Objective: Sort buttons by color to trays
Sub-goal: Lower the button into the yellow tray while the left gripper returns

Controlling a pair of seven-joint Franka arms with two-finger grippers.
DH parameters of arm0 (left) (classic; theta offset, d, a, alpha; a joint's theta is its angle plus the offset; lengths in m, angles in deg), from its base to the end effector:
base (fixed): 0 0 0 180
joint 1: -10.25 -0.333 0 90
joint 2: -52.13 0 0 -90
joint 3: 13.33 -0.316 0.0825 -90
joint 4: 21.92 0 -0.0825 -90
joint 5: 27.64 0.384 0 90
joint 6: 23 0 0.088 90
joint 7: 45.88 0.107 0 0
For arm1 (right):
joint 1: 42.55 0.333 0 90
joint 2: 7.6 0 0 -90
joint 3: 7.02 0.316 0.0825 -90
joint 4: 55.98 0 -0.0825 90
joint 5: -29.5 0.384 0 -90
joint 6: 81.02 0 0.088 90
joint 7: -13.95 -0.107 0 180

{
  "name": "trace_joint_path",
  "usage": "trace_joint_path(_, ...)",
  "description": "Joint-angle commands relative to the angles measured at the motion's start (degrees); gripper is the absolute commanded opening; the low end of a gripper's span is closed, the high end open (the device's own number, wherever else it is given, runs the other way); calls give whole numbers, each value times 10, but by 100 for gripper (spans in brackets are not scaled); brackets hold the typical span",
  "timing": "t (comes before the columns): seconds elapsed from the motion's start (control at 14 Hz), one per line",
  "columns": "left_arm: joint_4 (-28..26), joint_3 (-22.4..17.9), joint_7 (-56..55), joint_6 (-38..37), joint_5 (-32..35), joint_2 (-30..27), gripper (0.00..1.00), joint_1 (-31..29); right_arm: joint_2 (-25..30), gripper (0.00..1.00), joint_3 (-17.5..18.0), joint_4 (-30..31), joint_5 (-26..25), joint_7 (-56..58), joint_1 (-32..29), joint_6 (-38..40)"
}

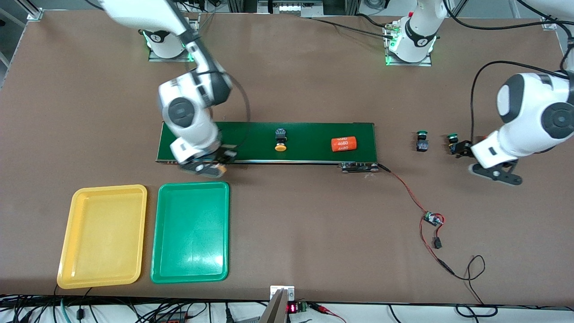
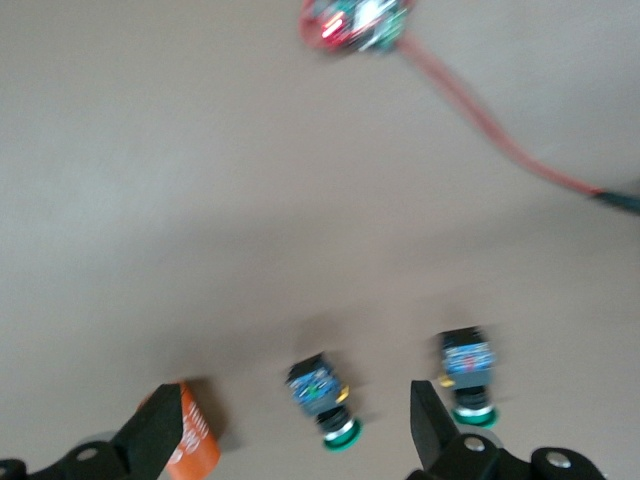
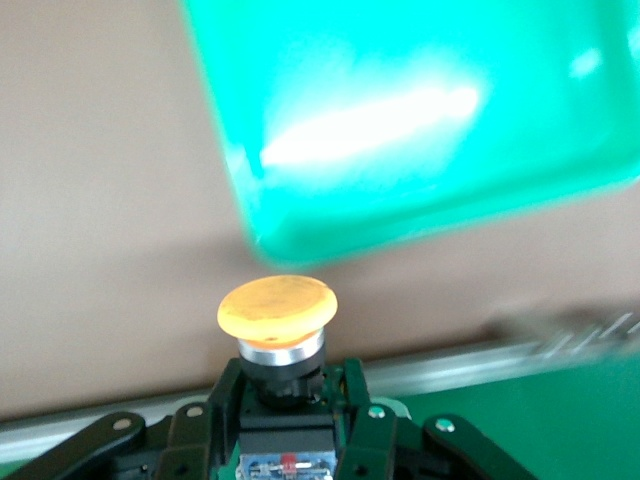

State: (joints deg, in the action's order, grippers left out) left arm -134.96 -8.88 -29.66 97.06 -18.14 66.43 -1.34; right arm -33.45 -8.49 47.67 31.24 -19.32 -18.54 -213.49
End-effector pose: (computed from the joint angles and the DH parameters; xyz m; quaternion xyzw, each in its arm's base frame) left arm 0.5817 0.0824 0.3350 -0.9885 0.1240 0.0732 0.0454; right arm 0.6035 0.2525 0.2986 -0.9944 0.1020 -0.0202 0.0174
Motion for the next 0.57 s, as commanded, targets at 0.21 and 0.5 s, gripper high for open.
trace_joint_path(0.21,-61,-130,-15,105,-13,23,100,8,-57,5,10,-69,-58,209,-156,-1)
trace_joint_path(0.5,-151,-172,-14,228,-14,34,100,3,-124,8,10,-124,-67,372,-235,-4)
